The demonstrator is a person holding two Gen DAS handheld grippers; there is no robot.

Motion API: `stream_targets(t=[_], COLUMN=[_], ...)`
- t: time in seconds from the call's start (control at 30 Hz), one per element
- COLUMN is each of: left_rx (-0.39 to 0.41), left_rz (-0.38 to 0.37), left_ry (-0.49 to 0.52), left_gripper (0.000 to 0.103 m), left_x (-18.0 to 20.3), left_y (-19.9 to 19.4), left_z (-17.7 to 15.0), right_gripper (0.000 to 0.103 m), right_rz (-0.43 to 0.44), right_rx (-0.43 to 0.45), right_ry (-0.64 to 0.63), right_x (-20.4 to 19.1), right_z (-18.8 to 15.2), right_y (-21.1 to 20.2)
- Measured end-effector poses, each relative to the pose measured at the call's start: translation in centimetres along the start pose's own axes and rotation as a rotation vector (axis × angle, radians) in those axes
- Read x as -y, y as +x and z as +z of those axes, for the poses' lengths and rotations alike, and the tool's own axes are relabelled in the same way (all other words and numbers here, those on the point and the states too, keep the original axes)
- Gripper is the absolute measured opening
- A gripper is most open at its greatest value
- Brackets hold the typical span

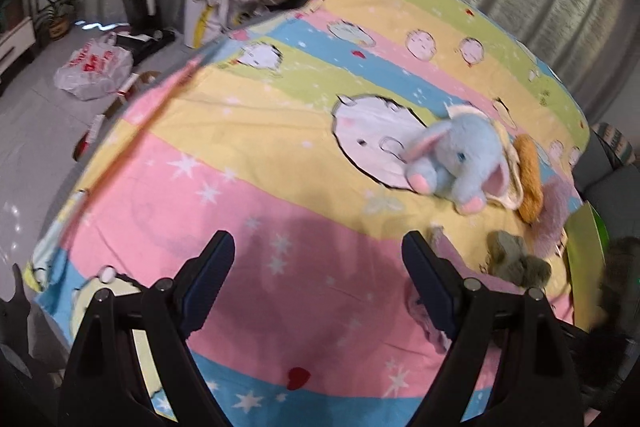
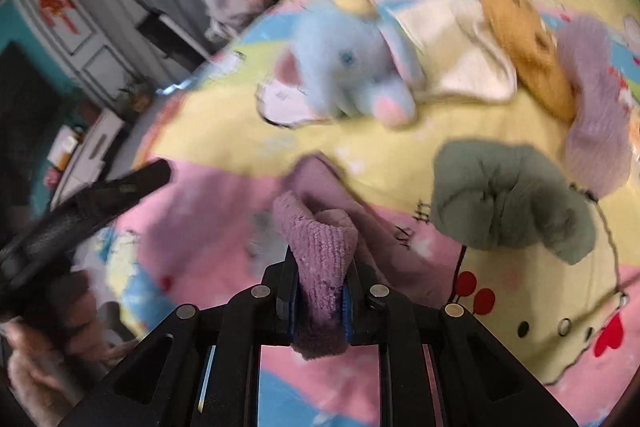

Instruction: Organize soft objects

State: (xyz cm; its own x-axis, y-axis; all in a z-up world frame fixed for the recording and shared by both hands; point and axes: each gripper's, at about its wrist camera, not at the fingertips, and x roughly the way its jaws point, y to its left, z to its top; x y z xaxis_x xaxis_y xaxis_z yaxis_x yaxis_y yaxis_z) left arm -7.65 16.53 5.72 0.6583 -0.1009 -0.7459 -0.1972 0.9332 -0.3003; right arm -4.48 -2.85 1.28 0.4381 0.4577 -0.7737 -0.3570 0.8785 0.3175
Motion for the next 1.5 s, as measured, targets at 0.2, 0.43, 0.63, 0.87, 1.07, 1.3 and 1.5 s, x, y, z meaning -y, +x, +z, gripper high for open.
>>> stream_targets(t=[0.2, 0.43, 0.63, 0.87, 1.07, 1.3, 1.5], left_rx=[-0.074, -0.127, -0.170, -0.206, -0.235, -0.235, -0.236], left_rz=[-0.118, -0.232, -0.275, -0.256, -0.251, -0.274, -0.306], left_ry=[0.040, 0.080, 0.191, 0.280, 0.278, 0.276, 0.285], left_gripper=[0.085, 0.086, 0.088, 0.088, 0.086, 0.074, 0.044], left_x=[1.4, 2.7, 5.8, 8.4, 9.0, 9.5, 10.5], left_y=[0.8, 1.1, 1.5, 2.5, 3.7, 3.9, 3.7], left_z=[-0.5, -1.2, -2.7, -4.3, -4.8, -4.9, -5.3], right_gripper=[0.026, 0.084, 0.084, 0.084, 0.081, 0.062, 0.054], right_rz=[0.031, -0.035, 0.044, 0.083, 0.114, 0.112, 0.112], right_rx=[-0.041, 0.107, 0.071, -0.006, -0.051, -0.074, -0.068], right_ry=[0.040, 0.045, 0.154, 0.195, 0.206, 0.233, 0.208], right_x=[0.8, 2.3, 4.3, 4.5, 4.3, 4.9, 4.5], right_z=[0.7, 1.1, 1.0, 0.3, 0.0, -0.2, -0.2], right_y=[-0.2, -6.9, -7.5, -4.8, -2.6, -1.2, -0.9])
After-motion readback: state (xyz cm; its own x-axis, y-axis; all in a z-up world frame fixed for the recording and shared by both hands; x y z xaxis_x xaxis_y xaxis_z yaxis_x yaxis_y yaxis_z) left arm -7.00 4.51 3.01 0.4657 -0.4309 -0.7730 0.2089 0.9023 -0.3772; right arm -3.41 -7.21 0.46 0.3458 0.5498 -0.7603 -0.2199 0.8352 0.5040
